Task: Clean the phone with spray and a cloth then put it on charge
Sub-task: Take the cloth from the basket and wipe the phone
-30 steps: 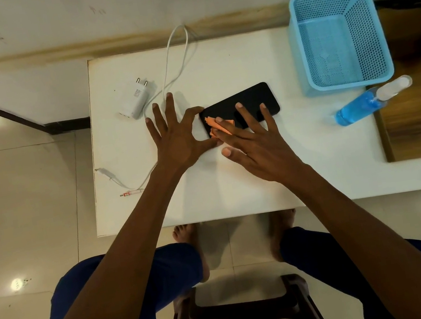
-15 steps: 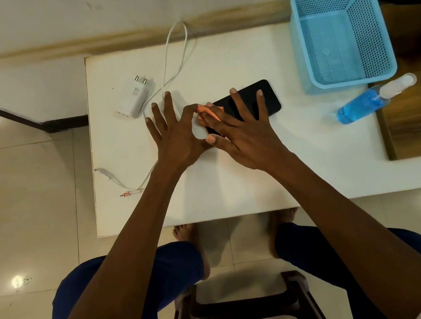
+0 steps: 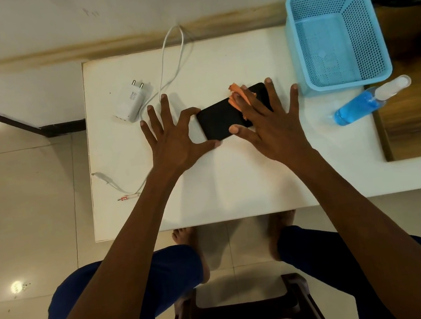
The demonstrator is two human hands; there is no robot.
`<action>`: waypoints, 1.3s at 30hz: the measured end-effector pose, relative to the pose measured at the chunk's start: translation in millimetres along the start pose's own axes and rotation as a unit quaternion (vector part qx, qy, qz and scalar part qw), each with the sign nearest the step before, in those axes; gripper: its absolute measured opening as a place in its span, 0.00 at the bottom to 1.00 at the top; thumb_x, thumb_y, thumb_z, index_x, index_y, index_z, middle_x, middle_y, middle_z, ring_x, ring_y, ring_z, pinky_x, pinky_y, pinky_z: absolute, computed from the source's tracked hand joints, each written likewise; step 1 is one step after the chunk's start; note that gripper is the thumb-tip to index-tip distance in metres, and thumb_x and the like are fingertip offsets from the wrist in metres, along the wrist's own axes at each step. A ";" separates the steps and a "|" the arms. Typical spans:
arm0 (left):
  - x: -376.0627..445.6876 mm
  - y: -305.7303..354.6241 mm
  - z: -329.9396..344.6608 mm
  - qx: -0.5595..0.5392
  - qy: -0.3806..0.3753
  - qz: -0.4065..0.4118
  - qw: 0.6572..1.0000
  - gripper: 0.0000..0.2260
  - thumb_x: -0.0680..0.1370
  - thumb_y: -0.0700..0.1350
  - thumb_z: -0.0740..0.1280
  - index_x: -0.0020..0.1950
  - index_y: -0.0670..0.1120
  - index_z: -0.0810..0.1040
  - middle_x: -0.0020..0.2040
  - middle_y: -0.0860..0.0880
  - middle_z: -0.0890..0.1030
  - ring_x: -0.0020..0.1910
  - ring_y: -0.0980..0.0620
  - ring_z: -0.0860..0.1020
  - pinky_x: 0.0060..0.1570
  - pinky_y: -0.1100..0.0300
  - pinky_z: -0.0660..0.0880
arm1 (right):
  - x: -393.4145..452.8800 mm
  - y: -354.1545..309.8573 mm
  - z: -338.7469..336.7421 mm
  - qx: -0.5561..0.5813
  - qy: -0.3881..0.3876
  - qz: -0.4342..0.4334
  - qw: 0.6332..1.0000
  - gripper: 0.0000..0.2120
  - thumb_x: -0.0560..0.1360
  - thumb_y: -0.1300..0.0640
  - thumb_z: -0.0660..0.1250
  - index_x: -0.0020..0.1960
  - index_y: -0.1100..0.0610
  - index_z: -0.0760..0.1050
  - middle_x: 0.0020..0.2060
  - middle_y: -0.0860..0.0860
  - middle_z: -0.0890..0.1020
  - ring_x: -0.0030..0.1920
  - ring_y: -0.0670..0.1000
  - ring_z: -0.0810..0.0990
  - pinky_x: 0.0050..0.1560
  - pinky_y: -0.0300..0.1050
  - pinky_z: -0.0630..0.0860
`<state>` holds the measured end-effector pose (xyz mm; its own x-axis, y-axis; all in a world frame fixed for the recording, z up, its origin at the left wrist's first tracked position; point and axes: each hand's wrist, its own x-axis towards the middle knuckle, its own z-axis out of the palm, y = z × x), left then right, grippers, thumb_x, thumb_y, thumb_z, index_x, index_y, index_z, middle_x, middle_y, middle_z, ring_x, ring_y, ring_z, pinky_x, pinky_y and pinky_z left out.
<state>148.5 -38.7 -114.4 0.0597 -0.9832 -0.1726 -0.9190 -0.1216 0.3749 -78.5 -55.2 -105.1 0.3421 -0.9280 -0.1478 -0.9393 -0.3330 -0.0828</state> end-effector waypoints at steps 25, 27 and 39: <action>0.2 -3.1 2.4 0.013 0.020 0.016 1.000 0.37 0.64 0.74 0.69 0.70 0.64 0.66 0.81 0.45 0.46 0.78 0.36 0.41 0.73 0.36 0.39 | -22.7 -1.0 1.0 0.021 0.000 -0.029 0.999 0.39 0.77 0.28 0.35 0.81 0.48 0.50 0.81 0.47 0.52 0.80 0.59 0.48 0.78 0.64 0.49; 0.1 -2.8 2.1 0.014 0.020 0.014 1.000 0.36 0.64 0.73 0.69 0.69 0.64 0.66 0.81 0.45 0.45 0.79 0.36 0.41 0.73 0.36 0.39 | -23.0 9.0 -0.8 0.030 0.005 0.020 0.999 0.40 0.77 0.28 0.34 0.81 0.49 0.49 0.81 0.47 0.50 0.80 0.60 0.47 0.79 0.62 0.48; -2.0 -0.7 -0.4 0.036 0.026 0.021 0.999 0.37 0.65 0.75 0.67 0.71 0.62 0.66 0.81 0.43 0.46 0.78 0.35 0.42 0.73 0.35 0.40 | -40.7 -12.5 15.4 0.051 0.002 -0.106 0.993 0.39 0.78 0.28 0.40 0.81 0.50 0.48 0.80 0.46 0.45 0.80 0.60 0.47 0.78 0.64 0.50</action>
<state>149.1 -36.6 -113.9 0.0387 -0.9933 -0.1093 -0.9467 -0.0714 0.3142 -80.2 -10.7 -113.2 0.5323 -0.8390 -0.1127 -0.8379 -0.5031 -0.2120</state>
